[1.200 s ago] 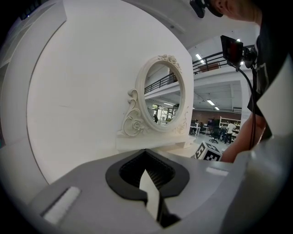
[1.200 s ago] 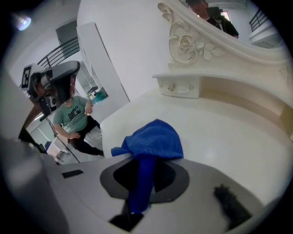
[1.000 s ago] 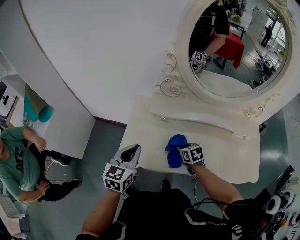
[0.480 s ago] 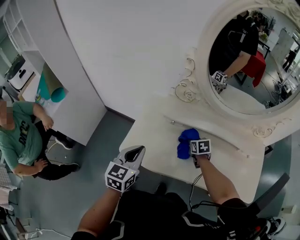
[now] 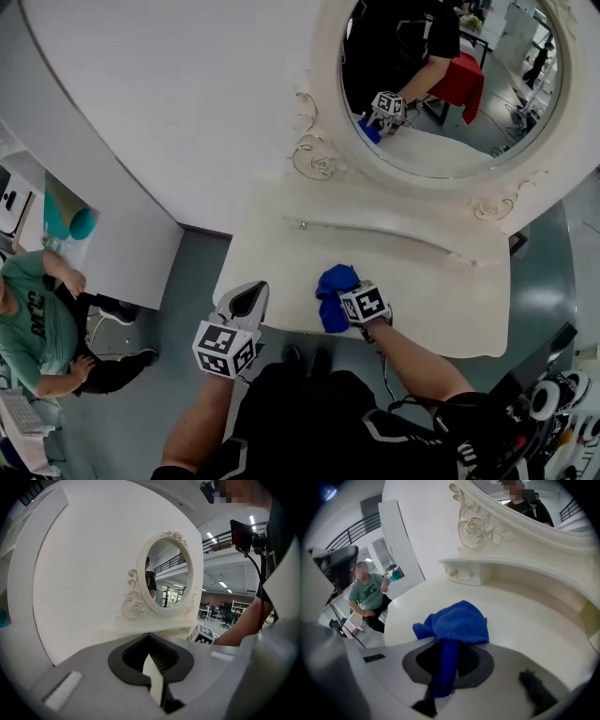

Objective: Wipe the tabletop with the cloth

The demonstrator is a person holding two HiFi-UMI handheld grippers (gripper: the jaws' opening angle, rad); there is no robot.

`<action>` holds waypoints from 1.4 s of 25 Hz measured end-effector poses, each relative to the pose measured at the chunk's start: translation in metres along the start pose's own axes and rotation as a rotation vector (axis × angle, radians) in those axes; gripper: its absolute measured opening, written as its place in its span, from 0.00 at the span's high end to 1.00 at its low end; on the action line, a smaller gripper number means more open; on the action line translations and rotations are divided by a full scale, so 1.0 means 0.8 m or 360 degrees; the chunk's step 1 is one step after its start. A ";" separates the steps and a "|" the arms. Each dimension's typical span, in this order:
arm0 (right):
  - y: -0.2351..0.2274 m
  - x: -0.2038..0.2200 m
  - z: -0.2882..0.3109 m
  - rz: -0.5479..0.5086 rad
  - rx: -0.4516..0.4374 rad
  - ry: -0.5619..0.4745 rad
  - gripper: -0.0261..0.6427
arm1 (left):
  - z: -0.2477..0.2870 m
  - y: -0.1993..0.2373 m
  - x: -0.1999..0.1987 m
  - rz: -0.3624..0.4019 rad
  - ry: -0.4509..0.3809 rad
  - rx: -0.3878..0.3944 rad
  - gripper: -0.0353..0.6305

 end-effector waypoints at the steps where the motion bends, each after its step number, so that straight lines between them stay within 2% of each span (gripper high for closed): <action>1: 0.010 0.012 -0.003 -0.0001 -0.0007 0.0004 0.88 | 0.004 -0.003 -0.001 0.0008 0.0001 0.0028 0.94; 6: 0.054 0.059 -0.017 -0.0021 -0.0061 0.0038 0.88 | 0.025 -0.007 -0.007 0.0041 0.0002 0.0143 0.94; 11: 0.061 0.081 -0.030 0.0082 -0.0102 0.0008 0.88 | 0.031 -0.013 -0.017 0.0074 -0.0014 0.0221 0.94; 13: 0.039 0.065 -0.041 0.0152 -0.0059 -0.0086 0.88 | 0.032 -0.013 -0.018 0.0092 -0.0013 0.0237 0.94; 17: -0.036 0.013 -0.059 0.0235 0.0117 -0.0231 0.88 | 0.033 -0.011 -0.014 0.0088 0.0002 0.0258 0.94; 20: -0.095 -0.020 -0.056 0.0278 0.0220 -0.0257 0.88 | 0.032 -0.013 -0.008 0.0088 0.0008 0.0279 0.94; 24: -0.160 -0.038 -0.042 0.0385 0.0342 -0.0219 0.88 | 0.032 -0.012 -0.002 0.0107 0.0036 0.0275 0.94; 29: -0.179 -0.039 -0.028 0.0466 0.0384 -0.0206 0.88 | 0.034 -0.008 0.004 0.0109 0.0062 0.0281 0.94; 35: -0.148 -0.010 -0.029 0.0493 0.0387 -0.0152 0.88 | 0.036 -0.001 0.006 0.0094 0.0066 0.0309 0.94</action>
Point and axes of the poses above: the fingertips, and each gripper's own axes: z forward along the fingers, y to its left, x out of its underside, the point moved 1 cm from there along -z, backward along the fingers, and after that the axes turned 9 degrees about y, right-handed, at the moved point
